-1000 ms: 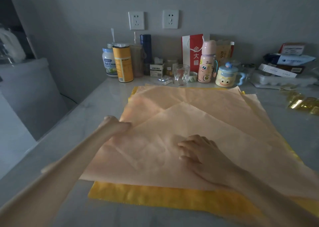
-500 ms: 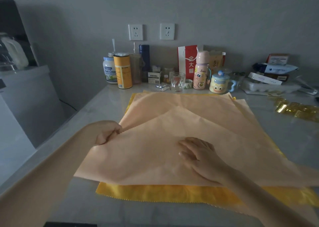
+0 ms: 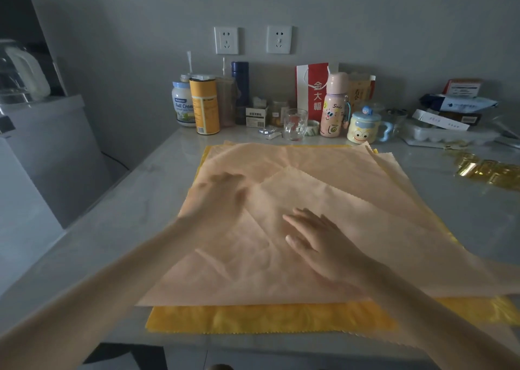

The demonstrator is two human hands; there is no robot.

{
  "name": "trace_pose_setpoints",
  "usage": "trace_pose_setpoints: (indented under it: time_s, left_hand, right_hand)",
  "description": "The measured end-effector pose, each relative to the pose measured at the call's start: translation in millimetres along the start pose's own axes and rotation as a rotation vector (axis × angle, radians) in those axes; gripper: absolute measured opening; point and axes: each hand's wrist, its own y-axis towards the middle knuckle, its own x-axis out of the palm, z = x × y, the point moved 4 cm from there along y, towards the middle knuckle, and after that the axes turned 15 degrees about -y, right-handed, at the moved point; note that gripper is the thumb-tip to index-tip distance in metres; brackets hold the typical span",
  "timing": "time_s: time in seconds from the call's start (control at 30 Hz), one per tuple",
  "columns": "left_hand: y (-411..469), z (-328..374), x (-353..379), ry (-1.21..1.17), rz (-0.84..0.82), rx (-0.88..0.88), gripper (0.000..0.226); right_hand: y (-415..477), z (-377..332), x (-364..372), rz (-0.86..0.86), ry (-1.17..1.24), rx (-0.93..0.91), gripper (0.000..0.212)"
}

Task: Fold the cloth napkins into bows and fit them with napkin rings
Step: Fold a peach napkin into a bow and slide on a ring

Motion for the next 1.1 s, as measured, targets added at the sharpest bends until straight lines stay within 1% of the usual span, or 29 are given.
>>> trace_pose_setpoints:
  time_s: [0.03, 0.07, 0.1, 0.13, 0.23, 0.37, 0.4, 0.47, 0.5, 0.53, 0.57, 0.6, 0.67, 0.73, 0.77, 0.8, 0.83, 0.9, 0.93, 1.03, 1.1]
  left_hand:
    - [-11.4, 16.3, 20.0, -0.091, -0.116, 0.102, 0.035]
    - [-21.8, 23.2, 40.7, -0.094, -0.244, 0.147, 0.042]
    - [-31.9, 22.8, 59.0, -0.040, -0.342, 0.134, 0.049]
    - [-39.0, 16.0, 71.6, 0.011, -0.396, 0.087, 0.053]
    - [-47.7, -4.1, 81.3, 0.020, -0.398, -0.028, 0.060]
    - [-50.5, -24.0, 64.0, 0.082, -0.358, -0.131, 0.065]
    - [-51.3, -28.6, 58.3, 0.104, -0.349, -0.152, 0.064]
    - [-43.5, -36.1, 47.1, 0.119, -0.290, -0.175, 0.065]
    - [-32.9, -38.5, 43.1, 0.106, -0.238, -0.173, 0.064]
    - [-18.5, -38.7, 41.3, 0.075, -0.188, -0.174, 0.058]
    - [-1.5, -38.3, 42.4, 0.034, -0.155, -0.187, 0.052]
    - [14.7, -37.1, 46.1, -0.006, -0.144, -0.220, 0.050]
    - [42.2, -36.9, 57.5, -0.071, -0.165, -0.321, 0.054]
    - [61.2, -42.2, 67.2, -0.123, -0.181, -0.424, 0.054]
    - [67.9, -45.7, 70.4, -0.161, -0.200, -0.462, 0.052]
    - [72.9, -48.3, 73.4, -0.209, -0.229, -0.486, 0.048]
    - [78.5, -49.8, 74.3, -0.256, -0.262, -0.492, 0.042]
    - [86.4, -48.0, 72.8, -0.309, -0.299, -0.468, 0.030]
    - [89.1, -46.9, 71.5, -0.316, -0.296, -0.450, 0.030]
    - [93.5, -48.0, 69.5, -0.304, -0.254, -0.436, 0.028]
    - [97.1, -51.1, 70.4, -0.312, -0.265, -0.455, 0.025]
  right_hand:
    - [0.6, -3.8, 5.1, -0.034, -0.031, -0.016, 0.054]
    - [0.7, -7.4, 10.2, -0.062, -0.064, -0.028, 0.054]
    - [-0.4, -9.6, 14.0, -0.084, -0.083, -0.029, 0.054]
    - [-1.4, -9.5, 16.3, -0.102, -0.085, -0.020, 0.056]
    - [-4.6, 2.1, 15.2, -0.163, -0.090, 0.002, 0.070]
    - [-23.6, 42.3, 13.7, -0.154, -0.109, 0.064, 0.092]
    - [-28.9, 49.6, 13.1, -0.150, -0.108, 0.073, 0.090]
    - [-27.1, 57.5, 6.4, -0.095, -0.013, 0.105, 0.075]
    - [-19.3, 61.0, 0.4, -0.017, 0.075, 0.136, 0.067]
    - [-8.4, 66.7, -5.4, 0.084, 0.150, 0.178, 0.058]
    - [4.7, 75.0, -9.0, 0.157, 0.176, 0.225, 0.049]
    - [17.7, 82.8, -11.2, 0.181, 0.163, 0.265, 0.043]
    - [41.8, 97.3, -9.0, 0.095, 0.116, 0.349, 0.043]
    - [58.6, 108.9, -4.1, -0.010, 0.003, 0.431, 0.046]
    - [64.7, 113.4, -3.5, -0.034, -0.044, 0.469, 0.046]
    - [69.0, 118.1, -3.1, -0.045, -0.042, 0.509, 0.047]
    - [74.9, 124.1, -3.0, -0.052, 0.012, 0.548, 0.046]
    - [83.1, 134.5, -2.7, -0.057, 0.213, 0.593, 0.038]
    - [86.7, 138.1, -2.9, -0.054, 0.293, 0.594, 0.034]
    - [96.3, 137.8, -8.1, -0.025, 0.377, 0.537, 0.021]
    - [103.0, 136.8, -10.4, 0.011, 0.419, 0.520, 0.016]
